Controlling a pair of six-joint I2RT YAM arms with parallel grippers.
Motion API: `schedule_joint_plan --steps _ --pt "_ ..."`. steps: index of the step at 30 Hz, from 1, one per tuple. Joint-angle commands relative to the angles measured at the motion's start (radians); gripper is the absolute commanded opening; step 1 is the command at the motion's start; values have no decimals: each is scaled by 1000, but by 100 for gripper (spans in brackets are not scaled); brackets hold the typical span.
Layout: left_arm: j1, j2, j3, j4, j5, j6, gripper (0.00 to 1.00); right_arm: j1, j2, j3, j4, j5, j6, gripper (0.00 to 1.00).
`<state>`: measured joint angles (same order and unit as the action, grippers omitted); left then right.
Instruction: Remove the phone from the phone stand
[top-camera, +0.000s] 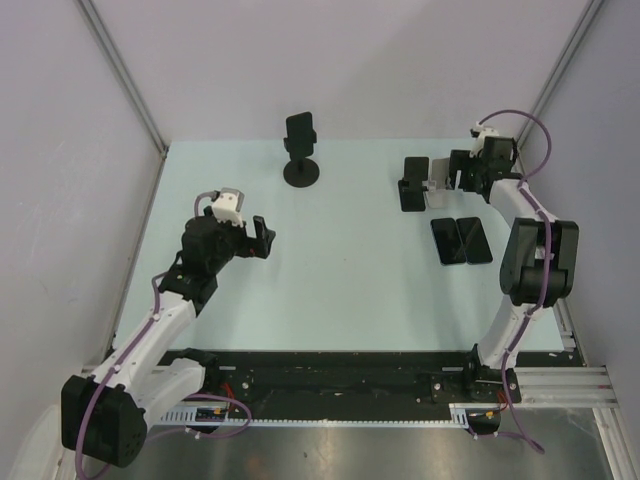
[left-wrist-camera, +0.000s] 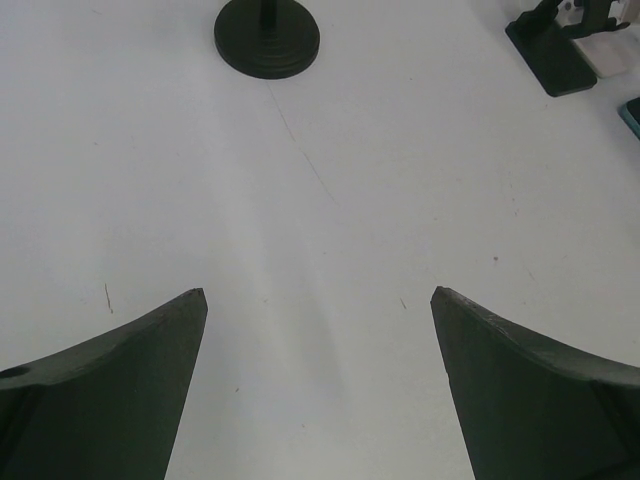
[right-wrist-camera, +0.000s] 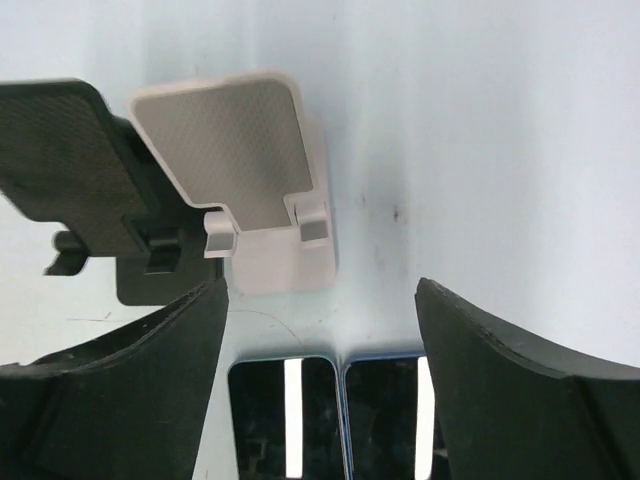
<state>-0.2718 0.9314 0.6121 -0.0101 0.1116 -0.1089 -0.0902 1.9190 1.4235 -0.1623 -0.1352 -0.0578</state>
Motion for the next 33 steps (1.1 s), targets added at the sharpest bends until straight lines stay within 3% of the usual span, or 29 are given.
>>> schedule_joint_plan --steps 1,5,11,15,23,28,33 --pt "11 29 84 25 28 -23 100 15 -179 -6 -49 101 109 84" --pt "22 133 196 29 30 -18 100 87 -317 -52 -54 129 212 91" --pt "72 380 443 50 77 -26 100 291 -524 -207 -11 183 338 99" --pt "120 541 609 93 154 -51 100 408 -643 -306 21 183 319 100" --pt "135 885 1011 98 355 49 100 507 -862 -491 70 45 297 100" --pt "140 1067 1202 98 459 45 95 556 -888 -511 47 -43 244 100" --pt "140 1181 1336 99 513 12 82 578 -899 -512 17 -61 216 100"
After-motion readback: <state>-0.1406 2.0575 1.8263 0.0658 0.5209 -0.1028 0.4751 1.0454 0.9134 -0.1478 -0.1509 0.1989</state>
